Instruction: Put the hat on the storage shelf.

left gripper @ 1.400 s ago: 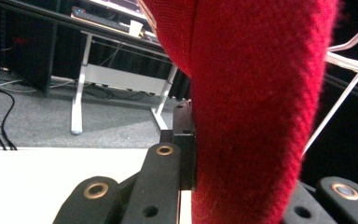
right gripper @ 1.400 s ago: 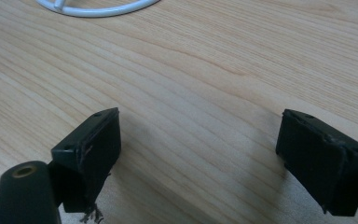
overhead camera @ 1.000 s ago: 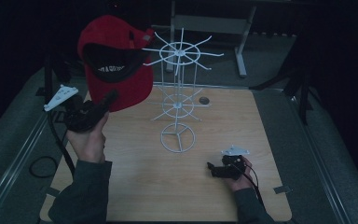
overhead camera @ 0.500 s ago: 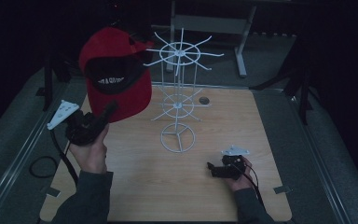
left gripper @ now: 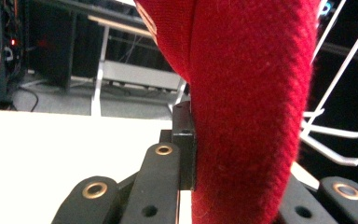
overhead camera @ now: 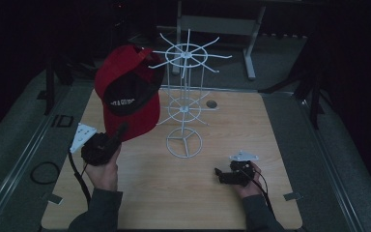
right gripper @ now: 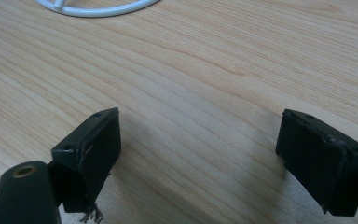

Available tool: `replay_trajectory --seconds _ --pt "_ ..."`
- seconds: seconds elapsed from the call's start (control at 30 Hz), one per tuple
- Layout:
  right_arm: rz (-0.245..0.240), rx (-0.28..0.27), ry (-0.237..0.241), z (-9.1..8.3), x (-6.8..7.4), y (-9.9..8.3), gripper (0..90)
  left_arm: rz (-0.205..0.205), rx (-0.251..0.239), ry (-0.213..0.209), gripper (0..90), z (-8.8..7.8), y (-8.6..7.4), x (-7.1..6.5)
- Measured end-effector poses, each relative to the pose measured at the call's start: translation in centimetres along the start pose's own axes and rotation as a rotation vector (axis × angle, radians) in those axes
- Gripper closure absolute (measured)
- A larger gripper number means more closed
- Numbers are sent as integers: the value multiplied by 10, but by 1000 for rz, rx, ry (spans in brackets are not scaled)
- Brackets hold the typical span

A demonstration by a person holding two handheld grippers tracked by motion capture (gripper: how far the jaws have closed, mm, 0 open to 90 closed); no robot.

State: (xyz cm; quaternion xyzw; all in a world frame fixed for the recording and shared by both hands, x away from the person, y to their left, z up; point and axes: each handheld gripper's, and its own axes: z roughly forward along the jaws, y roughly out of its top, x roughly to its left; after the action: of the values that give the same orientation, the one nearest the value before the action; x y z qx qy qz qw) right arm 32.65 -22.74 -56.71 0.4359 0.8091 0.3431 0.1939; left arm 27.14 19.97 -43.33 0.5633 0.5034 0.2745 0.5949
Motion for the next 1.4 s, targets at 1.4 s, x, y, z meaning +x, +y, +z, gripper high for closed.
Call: replay_trajectory --seconds 1.4 --pt "-1 2 2 0 0 0 137 7 215 -67 498 16 -27 11"
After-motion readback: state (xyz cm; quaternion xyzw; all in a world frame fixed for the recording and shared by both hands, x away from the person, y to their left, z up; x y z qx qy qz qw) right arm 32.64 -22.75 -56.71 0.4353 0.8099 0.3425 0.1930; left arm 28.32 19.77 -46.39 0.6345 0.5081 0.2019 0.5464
